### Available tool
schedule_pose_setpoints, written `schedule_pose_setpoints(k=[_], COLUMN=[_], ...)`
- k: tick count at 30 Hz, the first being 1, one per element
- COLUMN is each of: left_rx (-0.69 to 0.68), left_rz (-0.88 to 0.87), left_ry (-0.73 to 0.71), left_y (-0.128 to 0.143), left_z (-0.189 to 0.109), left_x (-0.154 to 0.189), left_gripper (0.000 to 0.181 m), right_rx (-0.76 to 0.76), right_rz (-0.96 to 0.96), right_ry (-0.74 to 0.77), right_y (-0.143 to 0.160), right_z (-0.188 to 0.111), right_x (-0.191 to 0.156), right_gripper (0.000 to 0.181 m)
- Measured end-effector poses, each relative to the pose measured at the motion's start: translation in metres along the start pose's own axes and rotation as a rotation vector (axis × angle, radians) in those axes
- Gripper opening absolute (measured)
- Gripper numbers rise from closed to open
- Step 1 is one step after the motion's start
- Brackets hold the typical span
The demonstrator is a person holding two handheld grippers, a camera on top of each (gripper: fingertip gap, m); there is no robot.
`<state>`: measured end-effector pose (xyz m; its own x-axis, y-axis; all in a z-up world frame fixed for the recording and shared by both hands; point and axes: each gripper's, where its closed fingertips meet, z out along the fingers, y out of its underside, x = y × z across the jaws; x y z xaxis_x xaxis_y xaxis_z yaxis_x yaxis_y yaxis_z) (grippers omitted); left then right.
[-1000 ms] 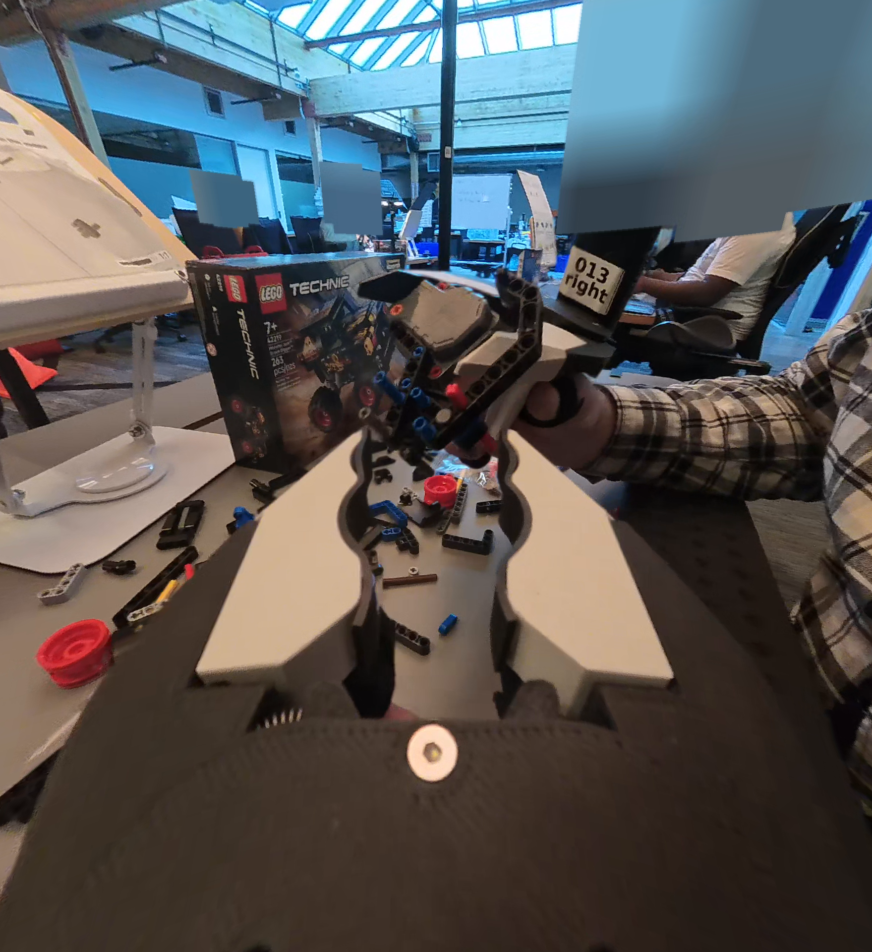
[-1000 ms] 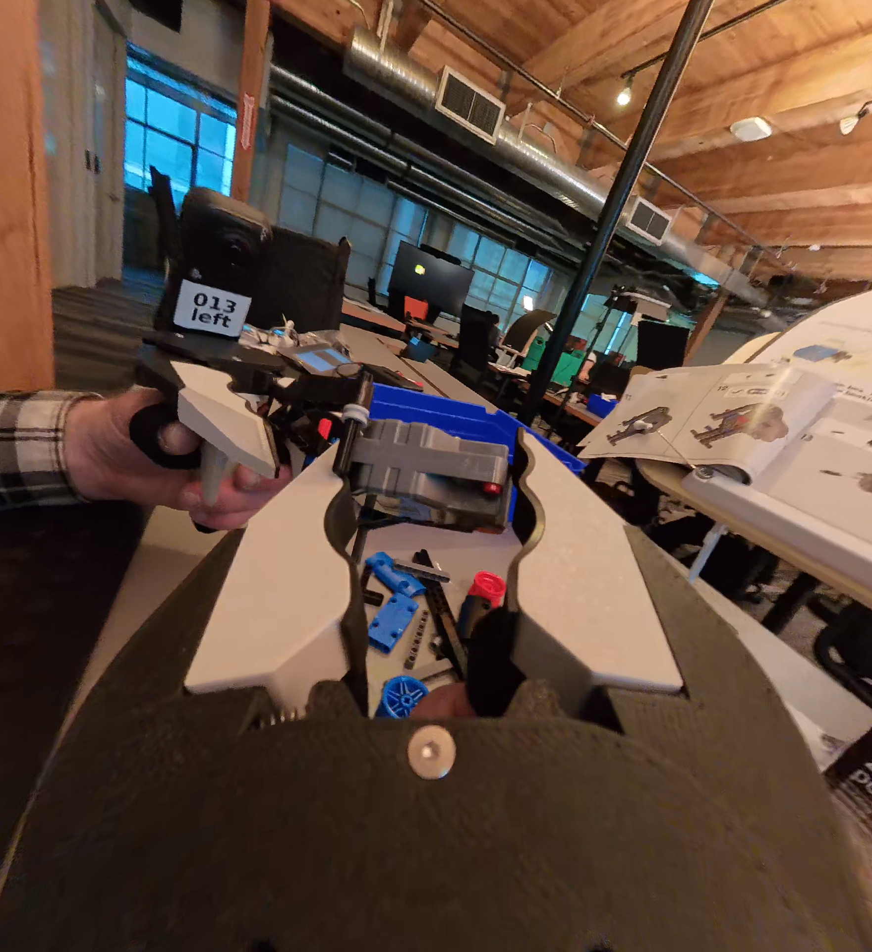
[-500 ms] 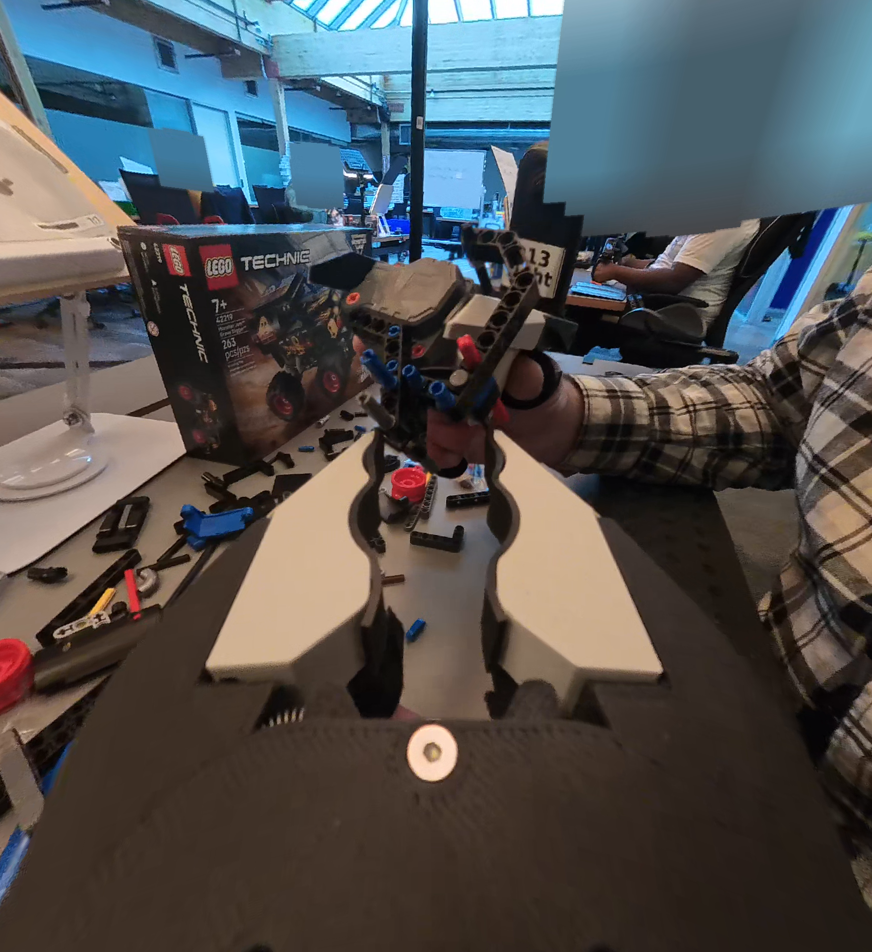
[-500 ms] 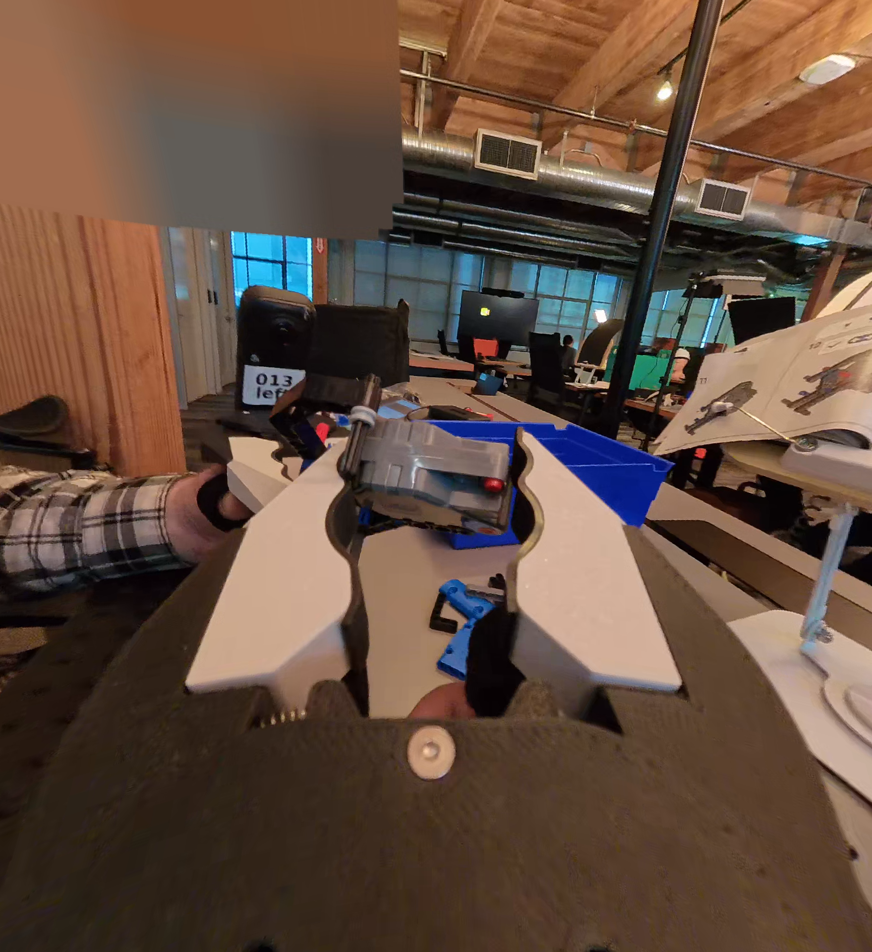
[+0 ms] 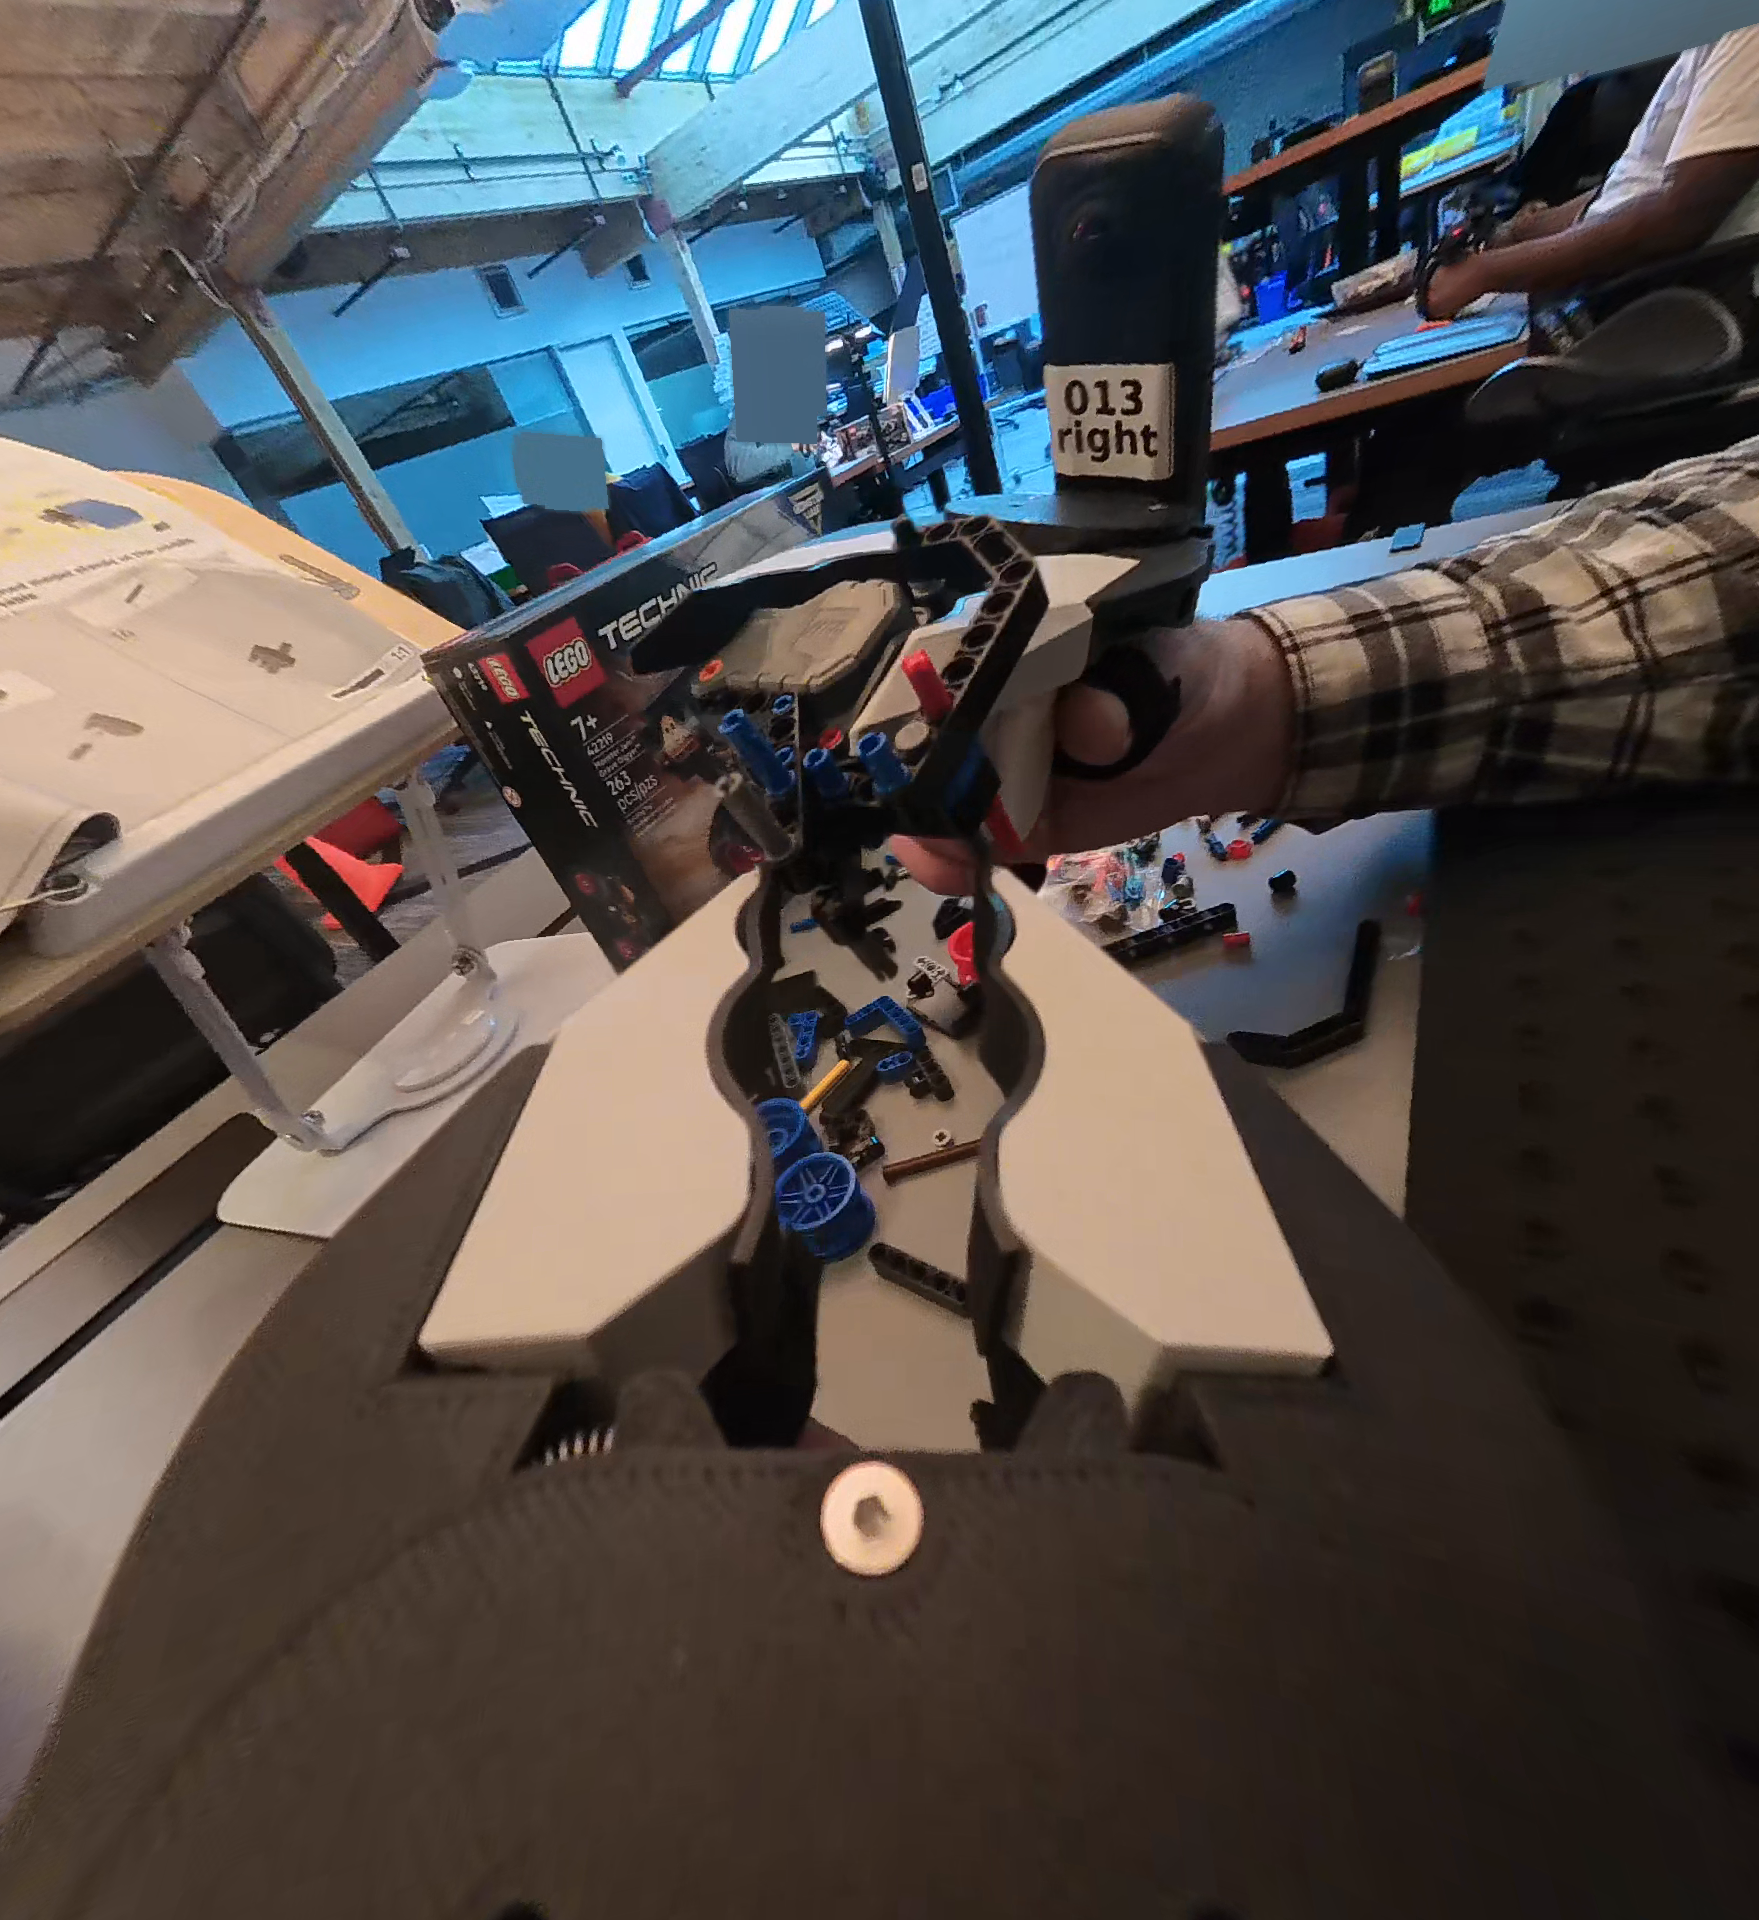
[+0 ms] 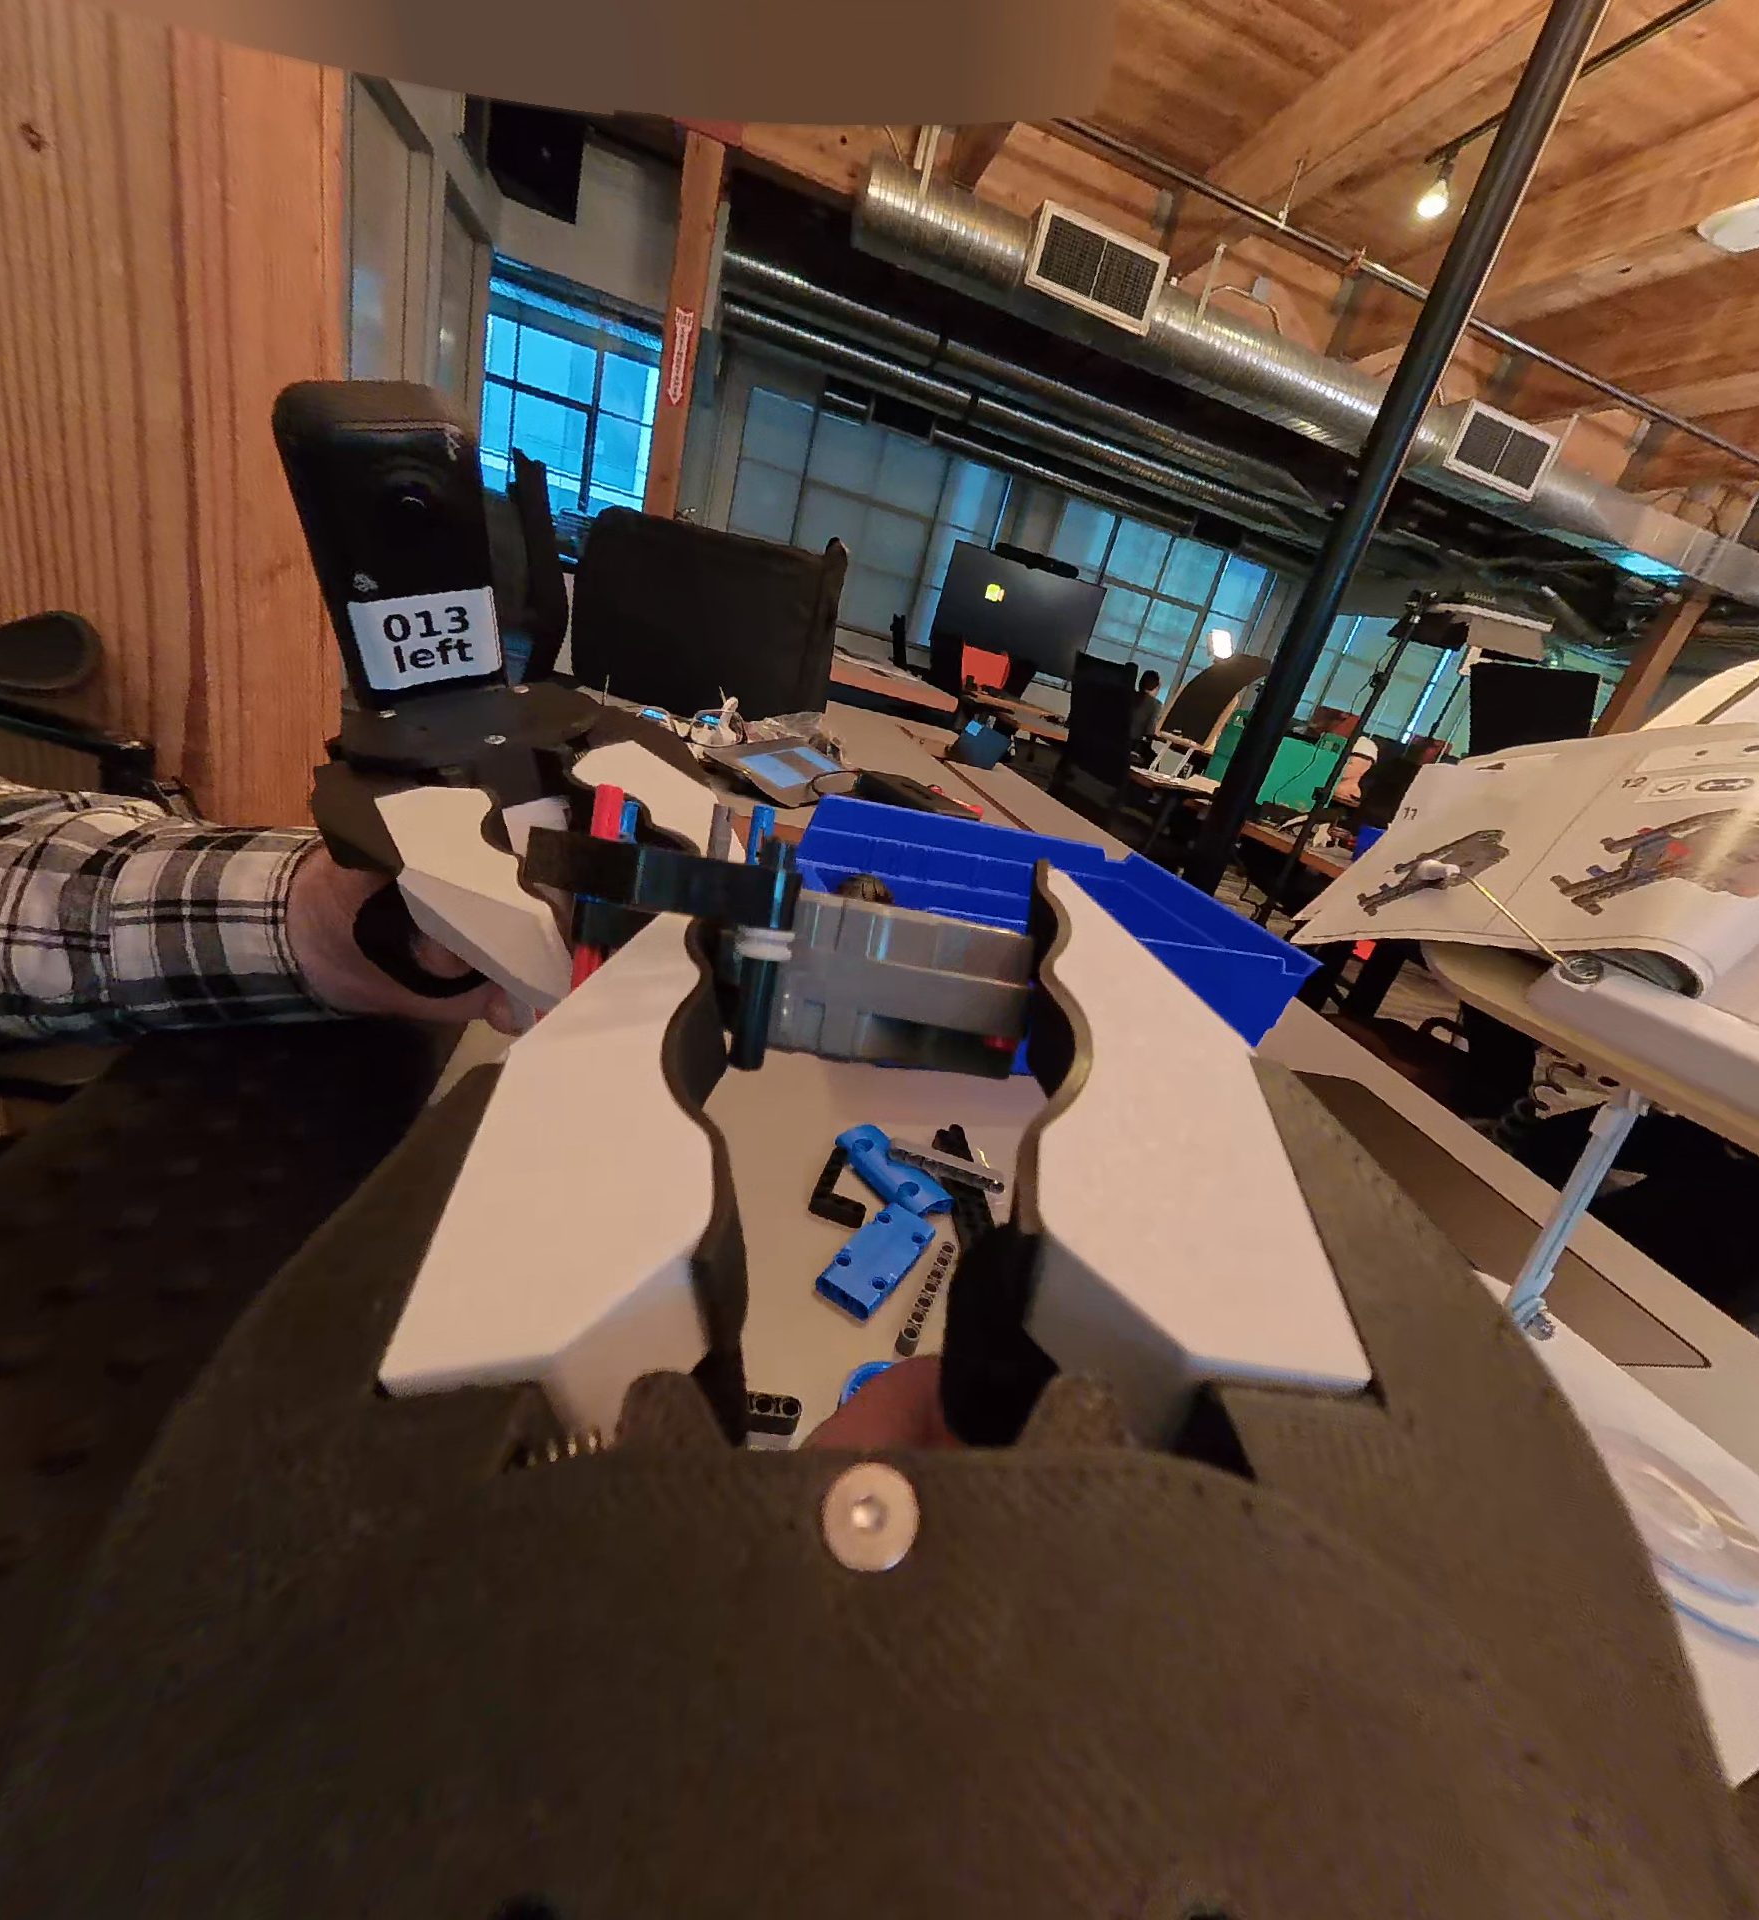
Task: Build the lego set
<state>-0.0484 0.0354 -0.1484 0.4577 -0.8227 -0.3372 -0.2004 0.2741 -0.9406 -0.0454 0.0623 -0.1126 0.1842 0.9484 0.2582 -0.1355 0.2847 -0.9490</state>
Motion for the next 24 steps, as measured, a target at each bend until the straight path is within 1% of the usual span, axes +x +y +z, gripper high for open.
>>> schedule_pose_setpoints(k=[1, 2, 3, 4, 6, 8, 10, 12, 15, 17, 20, 22, 24], left_rx=[-0.003, -0.006, -0.005, -0.007, 0.000, -0.017, -0.017, -0.051, -0.095, -0.116, -0.119, -0.118, -0.116], left_rz=[0.011, 0.019, 0.036, 0.030, -0.014, -0.005, 0.004, 0.016, 0.067, 0.104, 0.141, 0.133, 0.105], left_ry=[-0.007, -0.045, -0.062, -0.060, -0.040, -0.060, -0.082, -0.116, -0.175, -0.193, -0.189, -0.188, -0.178], left_y=[0.000, 0.001, 0.001, 0.001, 0.002, 0.005, 0.005, 0.012, 0.018, 0.020, 0.020, 0.020, 0.021], left_z=[0.000, -0.001, -0.002, -0.002, -0.002, -0.001, 0.000, 0.002, 0.004, 0.006, 0.009, 0.008, 0.008], left_x=[-0.001, -0.006, -0.009, -0.009, -0.008, -0.011, -0.014, -0.019, -0.026, -0.027, -0.022, -0.022, -0.023], left_gripper=[0.034, 0.017, 0.014, 0.014, 0.019, 0.024, 0.036, 0.048, 0.058, 0.056, 0.043, 0.043, 0.043], right_rx=[-0.001, -0.002, -0.005, -0.010, -0.017, -0.035, -0.039, -0.063, -0.097, -0.134, -0.174, -0.177, -0.182], right_rz=[-0.004, -0.007, -0.014, -0.023, -0.014, 0.031, 0.129, 0.234, 0.327, 0.383, 0.476, 0.553, 0.579], right_ry=[-0.001, -0.006, -0.012, -0.007, 0.002, 0.017, 0.028, 0.043, 0.012, -0.013, -0.055, -0.066, -0.066], right_y=[0.000, 0.000, 0.001, 0.002, 0.004, 0.008, 0.012, 0.020, 0.025, 0.031, 0.039, 0.042, 0.044], right_z=[0.000, 0.000, 0.000, 0.001, 0.002, 0.002, 0.003, 0.005, 0.008, 0.010, 0.016, 0.017, 0.018], right_x=[0.000, -0.001, -0.003, -0.003, -0.001, 0.004, 0.010, 0.016, 0.012, 0.008, -0.002, -0.003, -0.003], right_gripper=[0.056, 0.056, 0.056, 0.056, 0.056, 0.056, 0.055, 0.055, 0.055, 0.055, 0.056, 0.056, 0.056])
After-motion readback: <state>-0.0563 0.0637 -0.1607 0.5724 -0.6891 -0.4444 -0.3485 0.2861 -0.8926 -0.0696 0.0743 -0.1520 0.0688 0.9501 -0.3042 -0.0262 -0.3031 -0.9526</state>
